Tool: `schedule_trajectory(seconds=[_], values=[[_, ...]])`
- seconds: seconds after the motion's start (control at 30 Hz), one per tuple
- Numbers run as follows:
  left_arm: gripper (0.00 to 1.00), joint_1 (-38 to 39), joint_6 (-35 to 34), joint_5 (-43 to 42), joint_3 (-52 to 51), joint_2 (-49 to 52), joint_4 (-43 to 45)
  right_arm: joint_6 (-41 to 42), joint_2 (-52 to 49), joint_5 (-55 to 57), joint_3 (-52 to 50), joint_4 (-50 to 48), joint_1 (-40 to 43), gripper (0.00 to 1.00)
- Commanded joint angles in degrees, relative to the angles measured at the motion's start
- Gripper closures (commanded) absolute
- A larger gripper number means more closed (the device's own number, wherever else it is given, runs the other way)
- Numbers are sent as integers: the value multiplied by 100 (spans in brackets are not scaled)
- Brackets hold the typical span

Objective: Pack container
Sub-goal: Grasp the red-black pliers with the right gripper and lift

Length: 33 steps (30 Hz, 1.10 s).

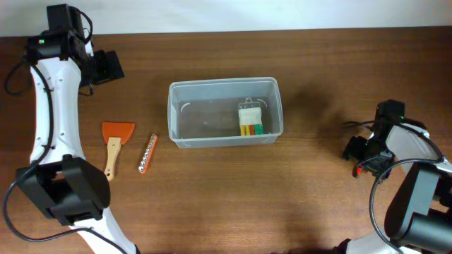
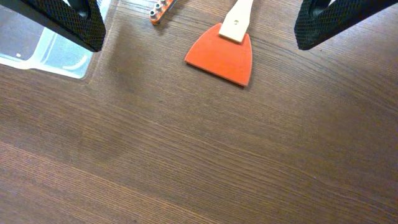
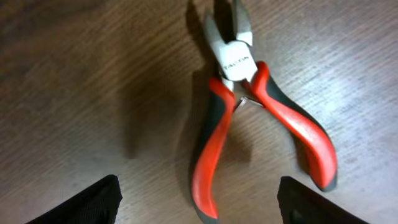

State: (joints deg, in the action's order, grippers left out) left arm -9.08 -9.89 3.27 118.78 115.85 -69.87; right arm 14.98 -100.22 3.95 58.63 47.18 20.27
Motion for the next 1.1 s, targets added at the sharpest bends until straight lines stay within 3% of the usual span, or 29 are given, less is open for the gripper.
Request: schedule_trajectory(seconds=[0.0, 0.57, 0.7, 0.8, 1.07], values=[[1, -9, 35, 20, 61, -24, -4, 52, 120, -72, -63, -79, 39, 19], [1, -9, 35, 22, 63, -24, -4, 273, -505, -92, -101, -339, 39, 24], [1, -9, 35, 20, 61, -24, -4, 271, -505, -92, -101, -334, 39, 32], [1, -9, 35, 20, 61, -24, -4, 271, -505, -92, -101, -326, 39, 46], [1, -9, 35, 20, 61, -24, -4, 271, -505, -90, -101, -310, 39, 60]])
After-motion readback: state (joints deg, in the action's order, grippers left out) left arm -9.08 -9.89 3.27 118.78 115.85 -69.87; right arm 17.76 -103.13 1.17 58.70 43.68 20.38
